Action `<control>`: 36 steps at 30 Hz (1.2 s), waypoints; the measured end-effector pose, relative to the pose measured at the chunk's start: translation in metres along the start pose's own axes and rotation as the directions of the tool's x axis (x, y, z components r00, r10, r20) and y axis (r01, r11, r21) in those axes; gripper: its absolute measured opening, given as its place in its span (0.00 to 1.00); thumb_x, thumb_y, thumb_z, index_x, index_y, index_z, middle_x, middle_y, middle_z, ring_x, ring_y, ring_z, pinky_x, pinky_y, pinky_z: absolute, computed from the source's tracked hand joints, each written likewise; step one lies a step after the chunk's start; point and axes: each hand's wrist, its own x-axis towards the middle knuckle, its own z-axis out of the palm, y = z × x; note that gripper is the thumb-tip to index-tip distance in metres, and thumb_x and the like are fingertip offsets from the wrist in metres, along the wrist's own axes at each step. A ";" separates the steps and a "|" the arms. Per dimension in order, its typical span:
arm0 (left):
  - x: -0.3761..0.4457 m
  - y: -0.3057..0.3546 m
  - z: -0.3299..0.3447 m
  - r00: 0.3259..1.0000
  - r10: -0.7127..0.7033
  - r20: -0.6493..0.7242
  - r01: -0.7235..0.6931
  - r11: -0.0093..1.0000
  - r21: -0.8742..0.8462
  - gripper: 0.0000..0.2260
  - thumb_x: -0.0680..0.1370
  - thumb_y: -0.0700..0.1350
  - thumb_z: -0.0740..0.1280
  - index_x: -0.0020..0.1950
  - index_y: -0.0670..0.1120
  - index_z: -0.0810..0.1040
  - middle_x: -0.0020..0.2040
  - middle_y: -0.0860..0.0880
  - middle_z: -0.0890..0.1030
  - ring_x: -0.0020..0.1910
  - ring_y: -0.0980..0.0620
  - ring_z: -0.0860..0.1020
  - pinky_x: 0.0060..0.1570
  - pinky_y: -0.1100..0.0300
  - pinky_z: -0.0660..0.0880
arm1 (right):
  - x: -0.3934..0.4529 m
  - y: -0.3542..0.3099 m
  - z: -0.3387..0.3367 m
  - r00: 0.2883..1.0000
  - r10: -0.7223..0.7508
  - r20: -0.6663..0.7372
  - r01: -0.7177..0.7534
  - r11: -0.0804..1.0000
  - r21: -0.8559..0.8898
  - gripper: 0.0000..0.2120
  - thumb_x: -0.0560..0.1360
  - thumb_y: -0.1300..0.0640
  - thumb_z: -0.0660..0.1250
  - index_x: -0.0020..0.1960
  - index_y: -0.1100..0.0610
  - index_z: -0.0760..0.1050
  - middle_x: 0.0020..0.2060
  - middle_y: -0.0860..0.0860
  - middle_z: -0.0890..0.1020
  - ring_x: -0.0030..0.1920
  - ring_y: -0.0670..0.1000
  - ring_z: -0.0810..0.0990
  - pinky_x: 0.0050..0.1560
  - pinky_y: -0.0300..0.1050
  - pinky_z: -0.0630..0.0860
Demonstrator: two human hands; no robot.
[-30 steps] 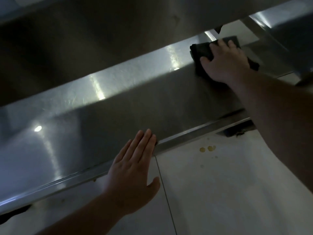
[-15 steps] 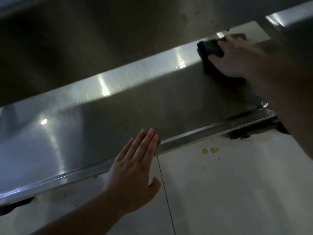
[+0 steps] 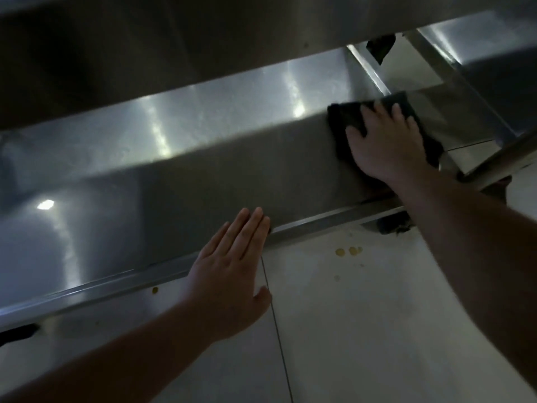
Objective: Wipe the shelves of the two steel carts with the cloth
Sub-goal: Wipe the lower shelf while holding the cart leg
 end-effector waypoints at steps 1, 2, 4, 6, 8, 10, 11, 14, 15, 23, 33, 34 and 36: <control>0.000 -0.001 0.000 1.000 0.006 0.002 -0.006 1.000 0.005 0.48 0.74 0.62 0.64 0.87 0.47 0.44 0.87 0.49 0.41 0.85 0.52 0.38 0.84 0.51 0.45 | 0.011 -0.022 0.003 0.999 0.053 -0.013 -0.053 0.998 0.016 0.35 0.82 0.35 0.44 0.85 0.48 0.52 0.85 0.50 0.52 0.84 0.58 0.47 0.82 0.61 0.43; 0.000 -0.001 0.001 1.000 0.012 0.002 -0.012 1.000 0.008 0.48 0.75 0.62 0.62 0.87 0.48 0.40 0.86 0.50 0.38 0.84 0.52 0.34 0.84 0.51 0.42 | 0.018 -0.046 0.005 0.998 0.070 -0.001 -0.070 0.997 0.033 0.35 0.82 0.36 0.44 0.85 0.49 0.52 0.85 0.51 0.52 0.84 0.59 0.47 0.82 0.61 0.44; 0.000 -0.003 0.002 1.000 0.016 -0.002 -0.016 1.000 0.006 0.48 0.75 0.63 0.60 0.86 0.49 0.36 0.85 0.50 0.33 0.83 0.53 0.31 0.83 0.52 0.37 | 0.017 -0.098 0.011 0.998 -0.049 0.045 0.048 0.998 0.043 0.34 0.82 0.38 0.46 0.84 0.51 0.53 0.84 0.52 0.53 0.83 0.59 0.49 0.81 0.61 0.46; -0.001 -0.003 0.003 1.000 0.009 -0.007 -0.009 1.000 0.002 0.48 0.76 0.63 0.58 0.85 0.49 0.32 0.84 0.50 0.31 0.82 0.52 0.29 0.82 0.53 0.35 | -0.009 -0.143 0.023 0.940 -0.326 0.100 0.325 0.945 0.030 0.33 0.82 0.37 0.47 0.84 0.49 0.55 0.84 0.50 0.54 0.84 0.57 0.50 0.81 0.58 0.46; 0.000 -0.004 0.004 1.000 0.006 -0.002 -0.006 1.000 0.002 0.47 0.77 0.63 0.56 0.82 0.49 0.27 0.82 0.50 0.27 0.81 0.52 0.26 0.80 0.53 0.32 | -0.045 -0.160 0.035 0.794 -0.588 0.154 0.591 0.806 0.035 0.33 0.82 0.34 0.47 0.84 0.44 0.55 0.84 0.44 0.55 0.84 0.50 0.50 0.81 0.52 0.45; 0.000 -0.005 0.005 1.000 0.004 0.026 -0.004 1.000 -0.003 0.46 0.78 0.64 0.55 0.79 0.49 0.23 0.80 0.50 0.25 0.79 0.53 0.25 0.78 0.53 0.29 | -0.066 -0.143 0.036 0.666 -0.725 0.174 0.729 0.682 0.053 0.32 0.82 0.32 0.46 0.83 0.41 0.58 0.82 0.40 0.58 0.83 0.46 0.51 0.80 0.48 0.44; -0.001 -0.006 0.006 0.999 0.011 0.033 -0.011 1.000 -0.003 0.46 0.78 0.64 0.54 0.79 0.49 0.22 0.80 0.50 0.25 0.79 0.54 0.24 0.78 0.53 0.28 | -0.064 -0.126 0.032 0.649 -0.740 0.176 0.744 0.665 0.055 0.31 0.82 0.32 0.47 0.82 0.41 0.60 0.82 0.40 0.59 0.83 0.45 0.53 0.80 0.47 0.46; -0.001 -0.006 0.006 1.000 0.020 0.014 -0.020 1.000 -0.018 0.47 0.78 0.62 0.56 0.82 0.49 0.27 0.82 0.51 0.25 0.80 0.55 0.24 0.79 0.54 0.29 | -0.033 -0.065 0.016 0.790 -0.606 0.096 0.610 0.792 -0.028 0.28 0.84 0.37 0.55 0.81 0.46 0.64 0.82 0.47 0.63 0.82 0.53 0.58 0.81 0.53 0.53; -0.001 -0.005 0.006 1.000 0.022 0.008 -0.022 1.000 -0.019 0.47 0.77 0.61 0.56 0.83 0.48 0.28 0.82 0.51 0.26 0.80 0.55 0.25 0.79 0.53 0.30 | -0.021 -0.043 0.010 0.865 -0.499 0.053 0.501 0.864 -0.055 0.28 0.84 0.39 0.56 0.81 0.48 0.64 0.82 0.50 0.63 0.82 0.57 0.60 0.81 0.55 0.54; 0.001 -0.008 -0.004 0.995 0.075 0.068 -0.067 0.992 -0.102 0.47 0.79 0.61 0.62 0.85 0.48 0.34 0.84 0.51 0.30 0.81 0.55 0.28 0.79 0.56 0.30 | 0.002 -0.119 0.025 0.985 0.171 0.011 -0.171 0.985 0.031 0.37 0.80 0.36 0.44 0.85 0.52 0.53 0.85 0.52 0.52 0.83 0.61 0.49 0.80 0.64 0.46; -0.115 -0.151 -0.033 0.996 0.041 -0.084 -0.053 0.987 -0.151 0.24 0.82 0.53 0.60 0.79 0.53 0.71 0.78 0.52 0.71 0.73 0.47 0.75 0.72 0.48 0.72 | -0.099 -0.207 0.056 0.686 -0.698 0.205 0.711 0.703 0.014 0.37 0.80 0.29 0.41 0.84 0.43 0.53 0.84 0.42 0.52 0.84 0.48 0.46 0.82 0.52 0.43; -0.127 -0.169 -0.030 0.991 -0.053 -0.123 0.033 0.986 -0.162 0.25 0.82 0.54 0.59 0.79 0.53 0.71 0.78 0.50 0.71 0.73 0.45 0.75 0.71 0.46 0.72 | -0.103 -0.184 0.053 0.664 -0.718 0.207 0.734 0.679 -0.002 0.37 0.79 0.28 0.41 0.84 0.42 0.53 0.83 0.41 0.52 0.83 0.47 0.47 0.82 0.51 0.43; -0.143 -0.199 -0.023 0.948 -0.276 -0.159 0.246 0.951 -0.188 0.28 0.82 0.58 0.57 0.80 0.50 0.68 0.81 0.47 0.68 0.77 0.42 0.70 0.72 0.43 0.69 | -0.106 -0.134 0.045 0.693 -0.691 0.206 0.711 0.702 -0.040 0.35 0.79 0.27 0.42 0.83 0.39 0.53 0.82 0.38 0.52 0.83 0.46 0.48 0.82 0.49 0.45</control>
